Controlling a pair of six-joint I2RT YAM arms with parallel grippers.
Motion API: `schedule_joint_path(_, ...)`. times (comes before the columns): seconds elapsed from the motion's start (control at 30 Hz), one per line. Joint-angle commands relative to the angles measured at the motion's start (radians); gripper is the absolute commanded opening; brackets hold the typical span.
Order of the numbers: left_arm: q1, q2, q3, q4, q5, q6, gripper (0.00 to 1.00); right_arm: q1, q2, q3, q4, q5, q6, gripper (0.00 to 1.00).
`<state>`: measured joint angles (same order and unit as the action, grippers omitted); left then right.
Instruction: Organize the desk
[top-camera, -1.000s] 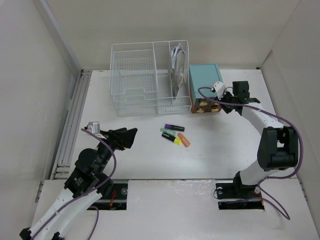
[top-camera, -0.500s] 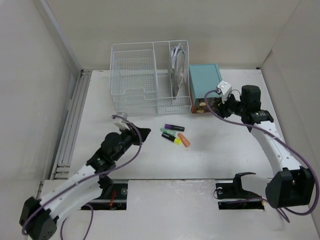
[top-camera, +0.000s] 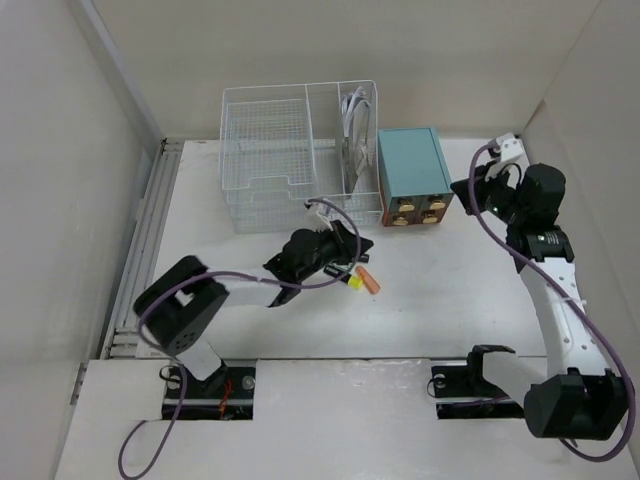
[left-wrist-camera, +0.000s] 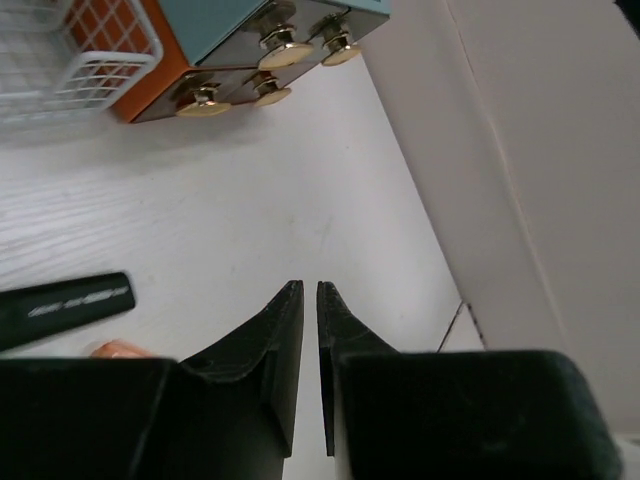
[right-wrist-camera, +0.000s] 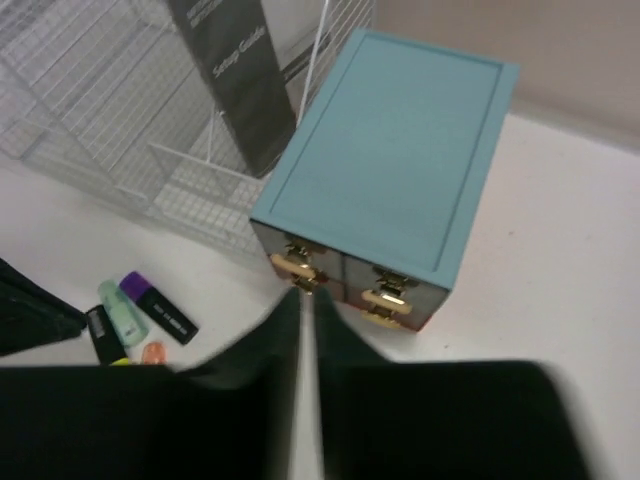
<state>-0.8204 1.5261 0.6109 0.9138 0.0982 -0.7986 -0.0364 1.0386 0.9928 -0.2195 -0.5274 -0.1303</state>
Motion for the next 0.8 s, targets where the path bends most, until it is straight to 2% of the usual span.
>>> schedule_joint_path(0.0,-0.026,0.168,0.125,0.226,-0.005,-0.152,0.09,-0.046,-0.002,0.043,0.062,-0.045,0.190,0.00)
schedule_joint_path(0.13,-0.065,0.348,0.193,0.374,-0.066,-0.299,0.03,-0.109,0.011,0.052,0.062,-0.135,0.309,0.00)
schedule_joint_path(0.2,-0.079,0.400,0.216,0.401,-0.110,-0.336,0.03,-0.163,0.011,0.052,0.074,-0.201,0.330,0.00)
schedule_joint_path(0.43,-0.132,0.534,0.340,0.375,-0.317,-0.379,0.03,-0.292,0.001,0.020,0.170,-0.338,0.439,0.00)
schedule_joint_path(0.57,-0.157,0.592,0.444,0.333,-0.414,-0.369,0.11,-0.313,-0.028,-0.003,0.195,-0.365,0.463,0.00)
schedule_joint_path(0.67,-0.168,0.629,0.496,0.241,-0.508,-0.392,0.21,-0.336,-0.037,-0.014,0.207,-0.379,0.478,0.00)
schedule_joint_path(0.77,-0.168,0.661,0.550,0.163,-0.555,-0.421,0.26,-0.347,-0.048,-0.032,0.216,-0.399,0.489,0.00)
